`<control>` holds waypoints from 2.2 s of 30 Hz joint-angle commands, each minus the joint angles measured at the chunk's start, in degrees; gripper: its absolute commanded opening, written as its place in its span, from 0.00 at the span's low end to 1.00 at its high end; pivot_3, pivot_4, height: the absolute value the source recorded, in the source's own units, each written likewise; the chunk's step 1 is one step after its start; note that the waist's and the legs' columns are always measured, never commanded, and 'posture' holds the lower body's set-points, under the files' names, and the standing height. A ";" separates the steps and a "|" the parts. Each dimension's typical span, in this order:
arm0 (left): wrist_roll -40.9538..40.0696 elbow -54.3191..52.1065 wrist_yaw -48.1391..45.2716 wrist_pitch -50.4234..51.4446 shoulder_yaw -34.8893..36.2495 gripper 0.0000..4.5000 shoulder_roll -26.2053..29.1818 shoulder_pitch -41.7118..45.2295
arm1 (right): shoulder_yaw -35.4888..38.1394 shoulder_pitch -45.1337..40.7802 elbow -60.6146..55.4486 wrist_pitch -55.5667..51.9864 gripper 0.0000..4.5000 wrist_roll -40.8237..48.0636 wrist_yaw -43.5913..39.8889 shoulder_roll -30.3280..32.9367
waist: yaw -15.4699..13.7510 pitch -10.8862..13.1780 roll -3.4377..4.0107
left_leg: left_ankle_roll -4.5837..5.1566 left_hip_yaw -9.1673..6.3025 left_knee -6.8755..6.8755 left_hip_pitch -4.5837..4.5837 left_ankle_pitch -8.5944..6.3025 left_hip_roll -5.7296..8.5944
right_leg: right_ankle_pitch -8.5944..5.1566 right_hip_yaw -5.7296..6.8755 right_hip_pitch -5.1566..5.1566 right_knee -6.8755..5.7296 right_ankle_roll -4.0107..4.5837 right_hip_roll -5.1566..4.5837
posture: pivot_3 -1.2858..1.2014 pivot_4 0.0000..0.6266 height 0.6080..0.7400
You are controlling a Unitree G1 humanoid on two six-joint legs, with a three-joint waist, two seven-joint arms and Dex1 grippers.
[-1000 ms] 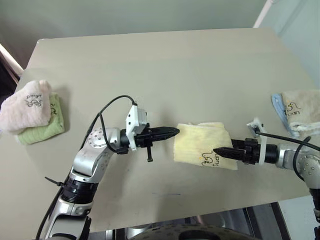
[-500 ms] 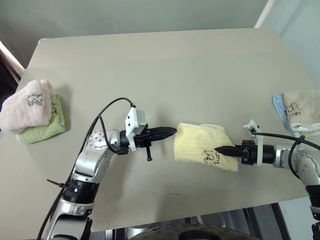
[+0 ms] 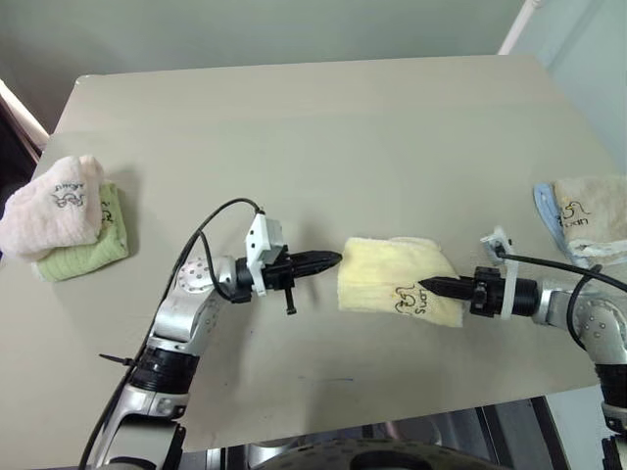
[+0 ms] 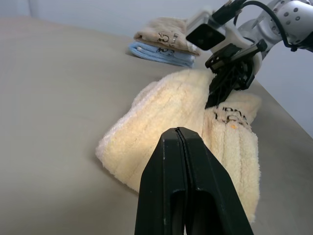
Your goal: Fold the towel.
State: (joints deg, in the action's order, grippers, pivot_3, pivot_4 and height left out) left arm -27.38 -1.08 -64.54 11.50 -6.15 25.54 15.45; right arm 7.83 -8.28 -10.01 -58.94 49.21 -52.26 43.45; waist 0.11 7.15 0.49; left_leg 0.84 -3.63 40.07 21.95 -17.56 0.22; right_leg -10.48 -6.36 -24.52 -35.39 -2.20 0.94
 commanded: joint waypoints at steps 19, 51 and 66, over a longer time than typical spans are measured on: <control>0.66 5.56 0.04 -2.65 -0.19 0.00 -7.06 5.01 | 38.38 -5.72 -12.92 13.75 0.00 22.91 53.61 -13.16 | -0.34 0.02 0.03 | 0.62 -0.02 -0.02 0.04 -0.35 0.03 | 0.28 0.00 -0.01 0.09 -0.62 -0.09 | 0.52 0.24 1.00; 2.78 4.27 3.30 -3.04 -1.58 0.00 -10.39 5.54 | 41.95 -0.05 13.04 18.19 0.36 8.21 56.19 -4.41 | -0.63 0.06 0.49 | 0.77 0.02 -0.03 0.08 -0.44 0.05 | 0.41 -0.01 0.09 0.35 -0.87 -0.14 | 0.52 0.24 1.00; 2.94 8.88 0.53 -4.44 -2.01 0.00 -10.95 8.31 | 51.10 8.02 -0.11 15.31 1.00 17.86 54.55 -5.11 | -0.99 0.07 0.50 | 0.78 0.02 -0.03 0.10 -0.46 0.07 | 0.34 -0.03 0.10 0.39 -0.86 -0.14 | 0.52 0.24 1.00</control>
State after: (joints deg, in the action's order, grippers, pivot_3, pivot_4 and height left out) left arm -24.42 8.11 -63.12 8.46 -7.86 15.03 22.77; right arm 55.79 -0.66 -7.26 -43.59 64.70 3.06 37.71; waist -0.88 7.21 0.99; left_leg 1.62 -3.61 40.04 22.05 -18.02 0.29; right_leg -10.14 -6.39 -24.42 -35.00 -3.06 0.80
